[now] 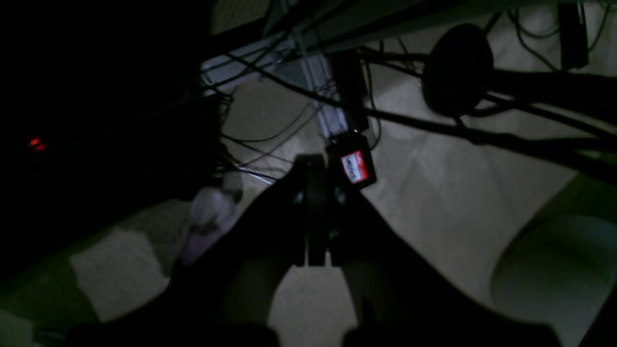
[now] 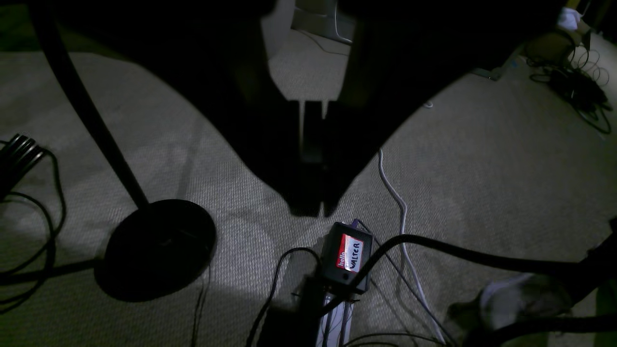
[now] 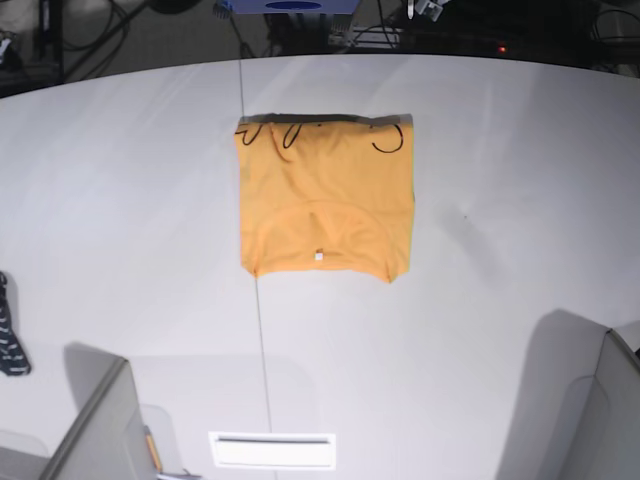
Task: Fold the T-shirt properly
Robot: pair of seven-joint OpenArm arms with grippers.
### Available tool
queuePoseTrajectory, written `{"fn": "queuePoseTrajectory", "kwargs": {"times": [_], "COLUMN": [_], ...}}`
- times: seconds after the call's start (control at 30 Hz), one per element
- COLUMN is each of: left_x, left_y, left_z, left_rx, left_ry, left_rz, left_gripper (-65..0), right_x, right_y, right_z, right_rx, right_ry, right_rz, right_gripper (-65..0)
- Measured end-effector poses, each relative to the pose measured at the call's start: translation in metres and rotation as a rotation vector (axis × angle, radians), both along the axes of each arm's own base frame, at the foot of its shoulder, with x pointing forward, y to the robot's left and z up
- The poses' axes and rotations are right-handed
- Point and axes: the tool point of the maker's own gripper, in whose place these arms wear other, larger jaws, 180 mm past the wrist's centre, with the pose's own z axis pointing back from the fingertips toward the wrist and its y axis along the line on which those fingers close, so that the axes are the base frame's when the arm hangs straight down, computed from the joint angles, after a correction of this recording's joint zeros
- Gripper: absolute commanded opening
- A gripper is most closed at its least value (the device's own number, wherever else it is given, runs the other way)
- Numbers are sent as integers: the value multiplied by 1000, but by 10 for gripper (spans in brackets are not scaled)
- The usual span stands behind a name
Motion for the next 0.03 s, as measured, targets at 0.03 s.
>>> {"fn": "queuePoseTrajectory", "kwargs": {"times": [0.03], "left_x": [4], "left_y": [2], "left_z": [-1], "left_rx": [5], "left_ry": [-6], "left_rz": [-1], "left_gripper": [-650], "right_x": [0], "right_y": [1], "right_z": [0], "right_rx": [2], "right_ry": [0], "right_rz": [-1], "right_gripper": [-650]}}
